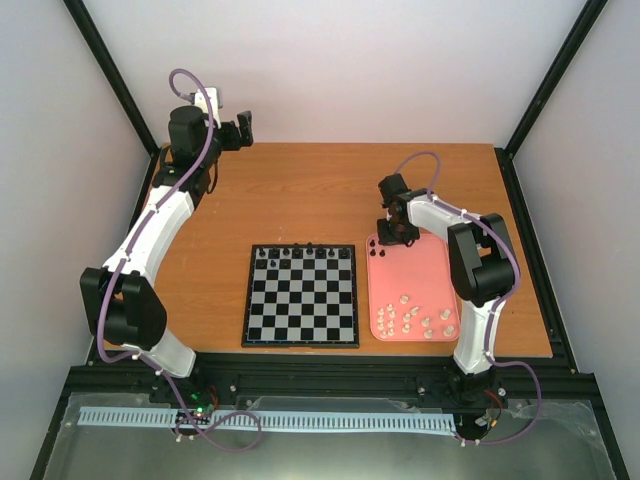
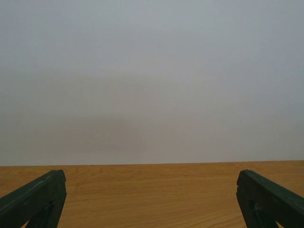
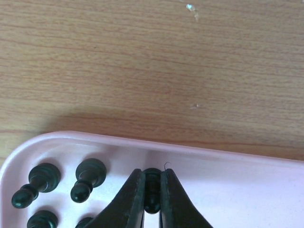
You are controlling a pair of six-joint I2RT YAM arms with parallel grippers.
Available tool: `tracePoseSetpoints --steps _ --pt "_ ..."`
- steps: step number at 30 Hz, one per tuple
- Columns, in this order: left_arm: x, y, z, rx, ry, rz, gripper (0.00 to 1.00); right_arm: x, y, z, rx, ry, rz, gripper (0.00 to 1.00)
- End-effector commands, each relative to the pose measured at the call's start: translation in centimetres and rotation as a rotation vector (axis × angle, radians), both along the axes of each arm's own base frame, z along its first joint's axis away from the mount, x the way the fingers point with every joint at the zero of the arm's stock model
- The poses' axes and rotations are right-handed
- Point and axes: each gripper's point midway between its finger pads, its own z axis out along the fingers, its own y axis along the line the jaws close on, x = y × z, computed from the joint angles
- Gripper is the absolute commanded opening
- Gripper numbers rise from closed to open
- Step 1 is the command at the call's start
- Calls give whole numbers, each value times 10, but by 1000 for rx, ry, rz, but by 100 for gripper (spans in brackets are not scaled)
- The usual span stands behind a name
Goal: Set up the chess pieces on the board
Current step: Pick up the chess piece from the storage box, then place the chess piece on the chessboard.
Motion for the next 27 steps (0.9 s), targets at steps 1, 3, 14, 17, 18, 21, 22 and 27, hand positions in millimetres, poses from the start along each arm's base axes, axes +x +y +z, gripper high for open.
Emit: tracePoseSetpoints --steps 1,3,14,17,18,21,22,27 --pt "1 -1 17 5 -41 -2 100 -3 1 15 32 -8 -1 9" --pt "2 -2 16 5 -39 -5 100 -4 0 28 38 -22 -3 9" --pt "0 -1 17 1 -39 -5 100 -36 49 113 19 -122 150 10" --pt "-2 0 19 1 -42 1 100 -45 83 126 43 -140 229 10" --pt "-3 1 20 2 -44 4 100 -49 95 127 49 -143 255 10" --pt "-5 0 21 -1 -49 -2 100 -60 129 124 63 -131 331 10" --pt "-5 0 22 -4 -53 -4 100 -62 142 120 68 -122 358 10" --pt "-5 -1 21 -3 -49 -6 100 -78 196 111 97 -91 481 10"
